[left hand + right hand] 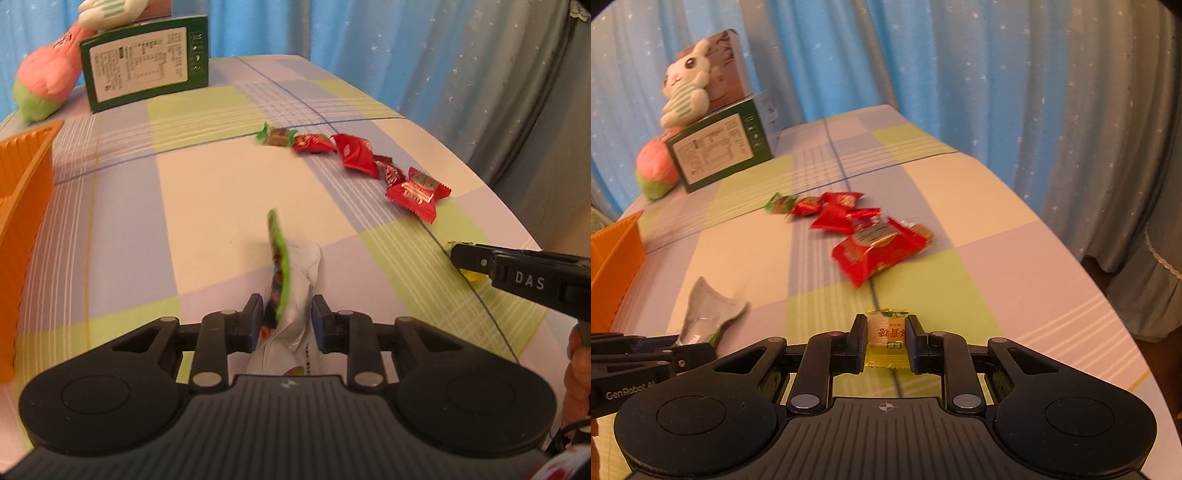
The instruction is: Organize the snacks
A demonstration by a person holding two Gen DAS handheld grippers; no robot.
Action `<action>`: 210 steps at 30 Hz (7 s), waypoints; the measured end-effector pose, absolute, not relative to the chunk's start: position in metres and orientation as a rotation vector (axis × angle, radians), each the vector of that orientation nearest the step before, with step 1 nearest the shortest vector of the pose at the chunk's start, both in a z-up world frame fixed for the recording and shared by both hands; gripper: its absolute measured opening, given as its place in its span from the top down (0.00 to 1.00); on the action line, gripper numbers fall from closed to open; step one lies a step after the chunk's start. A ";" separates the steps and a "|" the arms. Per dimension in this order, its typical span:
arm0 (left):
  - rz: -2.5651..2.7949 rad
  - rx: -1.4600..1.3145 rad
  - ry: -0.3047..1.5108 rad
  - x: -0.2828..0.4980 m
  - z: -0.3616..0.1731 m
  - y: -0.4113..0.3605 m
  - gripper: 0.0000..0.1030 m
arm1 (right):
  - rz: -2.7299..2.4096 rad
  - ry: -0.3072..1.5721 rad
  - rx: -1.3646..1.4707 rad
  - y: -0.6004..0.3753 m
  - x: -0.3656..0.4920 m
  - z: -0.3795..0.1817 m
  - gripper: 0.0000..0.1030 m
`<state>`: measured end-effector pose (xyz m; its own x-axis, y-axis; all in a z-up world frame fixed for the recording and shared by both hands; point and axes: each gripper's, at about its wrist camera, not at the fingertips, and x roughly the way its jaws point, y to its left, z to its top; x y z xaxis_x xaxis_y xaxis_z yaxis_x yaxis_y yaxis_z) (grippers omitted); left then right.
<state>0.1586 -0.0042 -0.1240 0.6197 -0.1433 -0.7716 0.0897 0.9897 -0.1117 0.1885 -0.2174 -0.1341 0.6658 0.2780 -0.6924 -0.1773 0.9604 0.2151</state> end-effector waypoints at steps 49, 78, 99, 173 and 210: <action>0.018 -0.164 0.775 0.021 -0.022 0.023 0.78 | 0.412 0.720 0.073 -0.173 0.065 -0.049 0.79; 0.098 -0.190 0.723 -0.016 0.005 0.080 0.78 | 0.533 0.696 0.017 -0.110 0.054 -0.027 0.79; 0.182 -0.175 0.729 -0.015 0.013 0.150 0.78 | 0.689 0.700 -0.003 -0.027 0.069 -0.019 0.79; 0.232 -0.197 0.727 0.033 -0.011 0.248 0.66 | 0.738 0.805 0.195 0.044 0.158 -0.034 0.45; 0.059 -0.241 0.689 -0.016 0.029 0.072 0.20 | 0.391 0.782 0.185 -0.182 0.066 -0.013 0.45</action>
